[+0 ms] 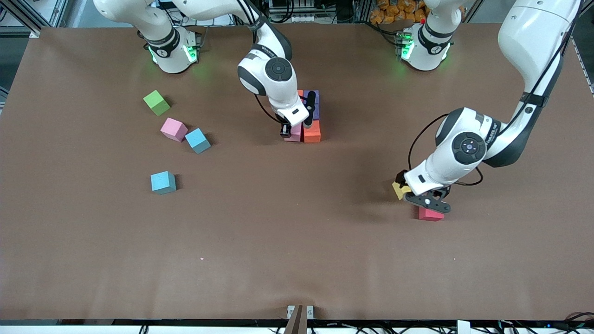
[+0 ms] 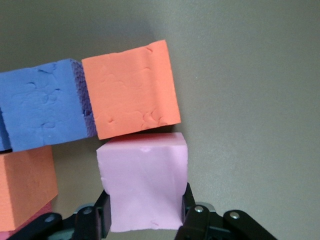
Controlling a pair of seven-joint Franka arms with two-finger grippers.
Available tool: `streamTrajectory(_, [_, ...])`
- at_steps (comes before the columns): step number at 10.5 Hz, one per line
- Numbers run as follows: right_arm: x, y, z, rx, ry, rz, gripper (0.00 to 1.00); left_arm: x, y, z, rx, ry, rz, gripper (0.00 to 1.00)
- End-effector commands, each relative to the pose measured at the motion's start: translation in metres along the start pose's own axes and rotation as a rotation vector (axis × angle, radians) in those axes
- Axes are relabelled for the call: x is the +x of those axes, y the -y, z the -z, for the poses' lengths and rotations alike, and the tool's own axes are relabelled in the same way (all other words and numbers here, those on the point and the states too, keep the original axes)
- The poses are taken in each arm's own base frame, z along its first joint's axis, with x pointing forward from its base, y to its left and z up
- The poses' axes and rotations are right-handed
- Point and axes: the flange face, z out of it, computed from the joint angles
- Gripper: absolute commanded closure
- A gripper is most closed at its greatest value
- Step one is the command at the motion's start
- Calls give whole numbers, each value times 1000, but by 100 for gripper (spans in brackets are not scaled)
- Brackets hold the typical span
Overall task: Form number 2 with 11 blocks
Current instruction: 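Lower the pink cube under the orange cube while the left gripper grasps yellow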
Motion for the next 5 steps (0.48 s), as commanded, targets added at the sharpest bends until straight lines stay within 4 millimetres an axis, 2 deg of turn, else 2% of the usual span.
streamTrajectory(1, [4, -5, -6, -9, -16, 17, 92, -5, -10, -7, 4, 14, -186, 0])
streamTrajectory(5, [10, -3, -8, -11, -22, 28, 92, -10, -14, -19, -14, 31, -471, 0])
